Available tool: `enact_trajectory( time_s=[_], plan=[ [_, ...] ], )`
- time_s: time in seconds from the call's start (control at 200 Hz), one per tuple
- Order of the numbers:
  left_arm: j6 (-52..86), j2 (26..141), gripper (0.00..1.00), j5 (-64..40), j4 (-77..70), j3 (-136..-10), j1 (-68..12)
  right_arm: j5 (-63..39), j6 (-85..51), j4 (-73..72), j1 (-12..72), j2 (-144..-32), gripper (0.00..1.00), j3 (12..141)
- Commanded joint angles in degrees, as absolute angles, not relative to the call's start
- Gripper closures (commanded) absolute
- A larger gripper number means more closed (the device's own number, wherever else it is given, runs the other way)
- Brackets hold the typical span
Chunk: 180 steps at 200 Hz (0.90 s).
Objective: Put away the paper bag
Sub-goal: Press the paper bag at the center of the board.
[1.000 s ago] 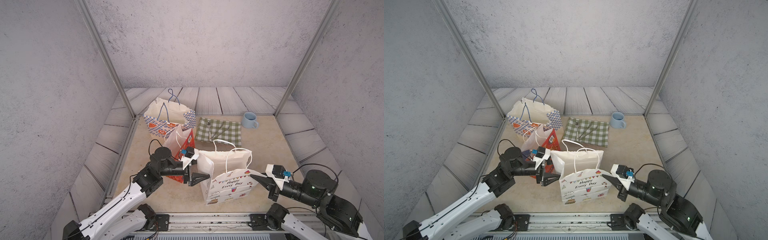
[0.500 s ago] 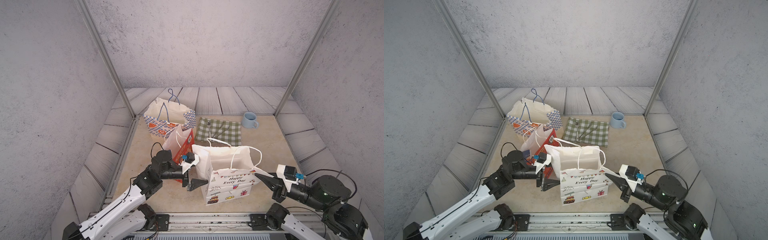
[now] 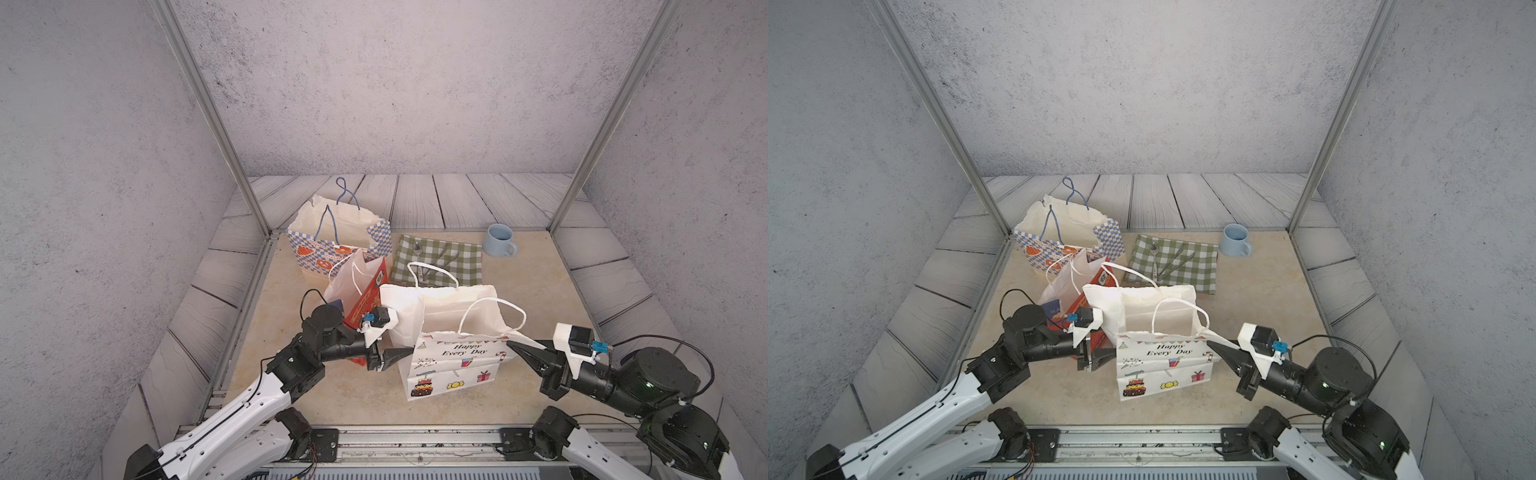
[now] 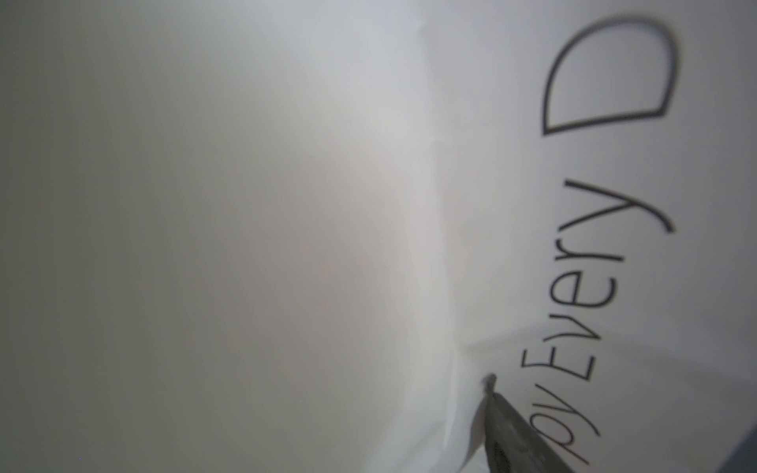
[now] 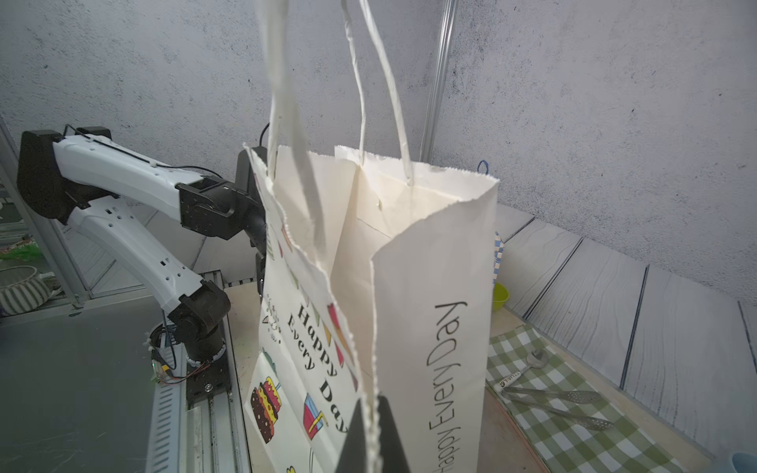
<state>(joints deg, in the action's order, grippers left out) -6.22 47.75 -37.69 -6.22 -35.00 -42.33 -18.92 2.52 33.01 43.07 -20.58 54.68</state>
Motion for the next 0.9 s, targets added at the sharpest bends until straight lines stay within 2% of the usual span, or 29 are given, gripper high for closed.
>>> enact_trajectory(
  time_s=[0.0, 0.055, 0.215, 0.34, 0.58, 0.896],
  plan=[
    [-7.4, 48.9, 0.37, -32.2, -8.2, -36.8, -43.3, -19.7, 1.4, 29.5, 43.3, -20.7, 1.0, 54.5],
    [-8.0, 49.0, 0.36, -30.6, -7.3, -37.0, -43.4, -19.1, 1.6, 29.9, 43.3, -20.5, 1.0, 54.4],
    [-7.8, 46.3, 0.21, -26.3, -3.6, -37.4, -43.3, -17.3, 4.0, 33.9, 43.3, -19.9, 1.0, 54.9],
    [-6.0, 43.6, 0.13, -31.0, -3.7, -37.5, -42.3, -17.3, 6.4, 37.6, 43.3, -19.8, 1.0, 55.4],
    [1.4, 47.4, 0.1, -48.3, -4.0, -41.5, -41.9, -17.6, 7.2, 37.8, 43.3, -21.1, 1.0, 56.1],
    [-2.8, 44.9, 0.05, -47.5, 2.7, -43.8, -41.7, -15.2, 7.6, 40.4, 43.3, -20.2, 1.0, 57.1]
  ],
)
